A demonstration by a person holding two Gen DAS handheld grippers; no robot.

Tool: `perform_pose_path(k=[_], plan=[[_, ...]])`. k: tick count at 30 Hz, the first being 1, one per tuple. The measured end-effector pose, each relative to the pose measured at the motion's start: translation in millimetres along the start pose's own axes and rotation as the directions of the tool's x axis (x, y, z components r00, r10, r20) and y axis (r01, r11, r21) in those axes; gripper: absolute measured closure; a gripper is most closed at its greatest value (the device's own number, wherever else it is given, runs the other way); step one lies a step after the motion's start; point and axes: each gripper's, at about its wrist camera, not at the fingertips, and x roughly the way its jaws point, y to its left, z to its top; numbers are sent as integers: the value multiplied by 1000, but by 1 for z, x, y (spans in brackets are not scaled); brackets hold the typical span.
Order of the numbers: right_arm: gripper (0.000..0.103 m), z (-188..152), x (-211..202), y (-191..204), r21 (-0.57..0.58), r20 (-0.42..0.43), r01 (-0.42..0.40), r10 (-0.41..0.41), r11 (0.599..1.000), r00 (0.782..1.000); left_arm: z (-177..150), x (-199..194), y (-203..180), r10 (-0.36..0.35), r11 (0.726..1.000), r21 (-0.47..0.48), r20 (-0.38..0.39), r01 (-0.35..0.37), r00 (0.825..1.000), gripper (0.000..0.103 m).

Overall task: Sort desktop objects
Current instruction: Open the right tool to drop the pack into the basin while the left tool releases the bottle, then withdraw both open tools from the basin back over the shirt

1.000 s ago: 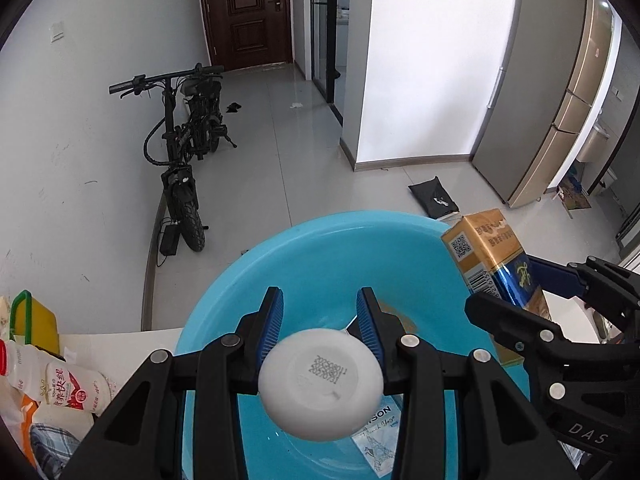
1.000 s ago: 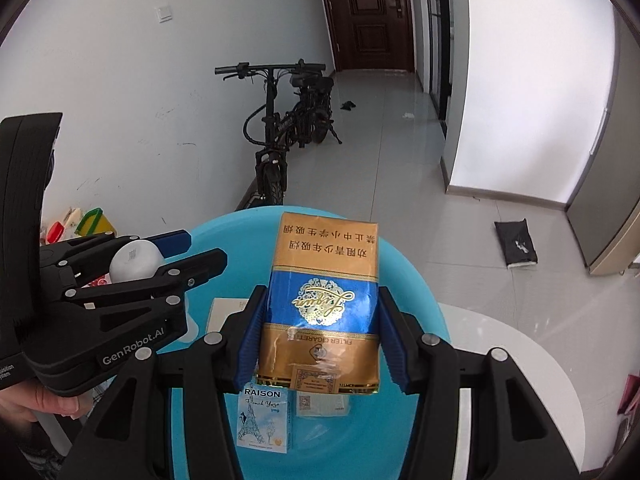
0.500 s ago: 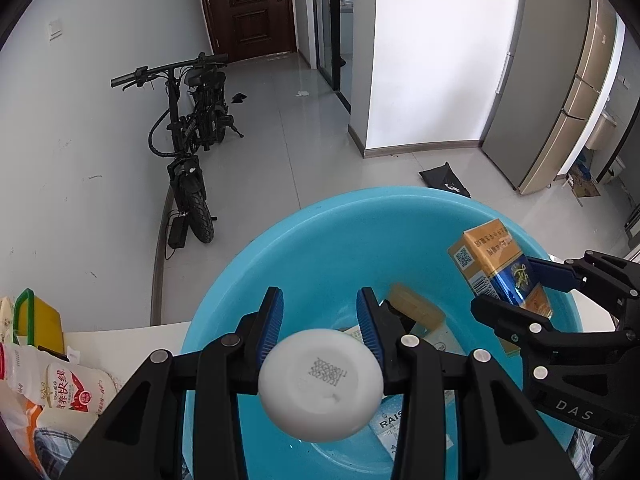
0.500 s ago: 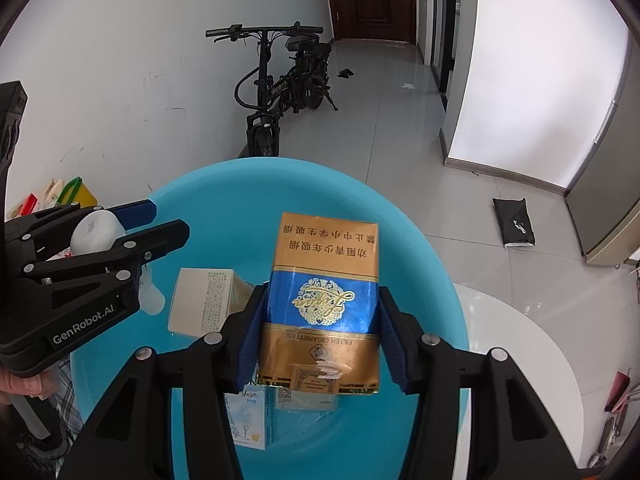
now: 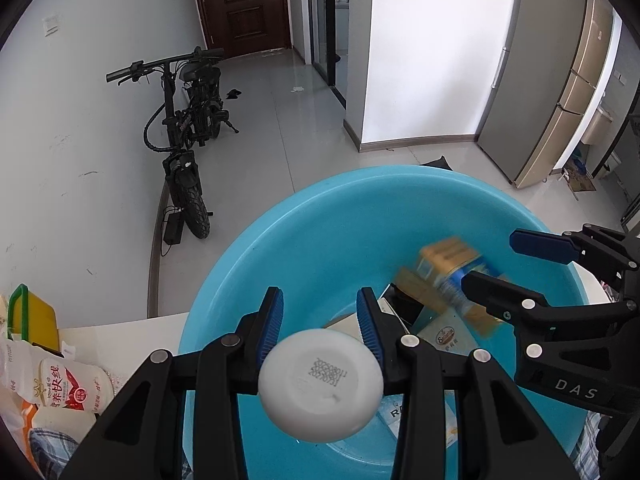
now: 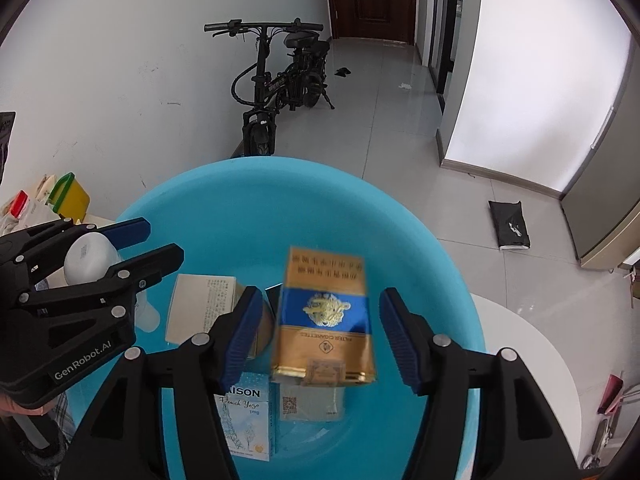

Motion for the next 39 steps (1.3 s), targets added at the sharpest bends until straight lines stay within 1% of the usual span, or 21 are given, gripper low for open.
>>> perform_pose_path(k=[7, 9, 12, 15, 16, 17, 18, 20, 28, 32, 34, 35, 37, 39], plan=[[42, -1, -6, -3, 20, -6, -22, 23, 1000, 1000, -3, 0, 4, -17, 1000, -10, 7, 17, 1000, 62], [42, -3, -6, -2, 17, -10, -19, 19, 1000, 1000, -3, -3, 4, -4, 1000, -10, 20, 4, 1000, 62], [42, -6, -6, -1, 10, -17, -18, 18, 1000, 1000, -5, -4, 3, 5, 1000, -8, 14, -5, 1000, 62], [42, -8, -4, 1, 1, -29, -19, 19, 1000, 999, -5, -6, 3, 28, 1000, -11, 26, -28, 999, 61], [42, -8, -4, 2, -5, -31, -16, 16, 1000, 999, -4, -7, 3, 35, 999, -15, 31, -34, 999, 48], [42, -9, -4, 3, -10, -32, -13, 12, 1000, 999, -4, -9, 4, 40, 999, -20, 38, -40, 998, 31], [42, -10, -4, 3, -13, -33, -11, 11, 1000, 999, -4, -12, 4, 42, 999, -24, 55, -41, 998, 29], [42, -11, -4, 4, -13, -33, -13, 13, 1000, 999, -3, -17, 4, 47, 999, -21, 77, -45, 996, 29], [42, -13, -6, 2, -10, -33, -13, 13, 1000, 999, -4, -19, 1, 42, 999, -14, 56, -42, 998, 29], [42, -15, -6, 3, -23, -38, -7, 7, 1000, 999, -8, -15, -2, 55, 998, -12, 32, -55, 998, 29], [41, -17, -6, 3, -37, -45, -5, 4, 999, 999, -10, -16, -1, 57, 998, -17, 43, -56, 997, 29], [39, -18, -6, 4, -44, -47, -3, 1, 999, 999, -11, -19, -1, 59, 998, -25, 55, -58, 997, 29], [27, -19, -8, 3, -43, -32, 14, -15, 999, 999, -11, -25, 2, 56, 998, -44, 79, -52, 995, 29], [22, -20, -12, -2, -17, -9, 16, -17, 1000, 1000, -12, -29, 4, 49, 998, -51, 82, -45, 995, 27]])
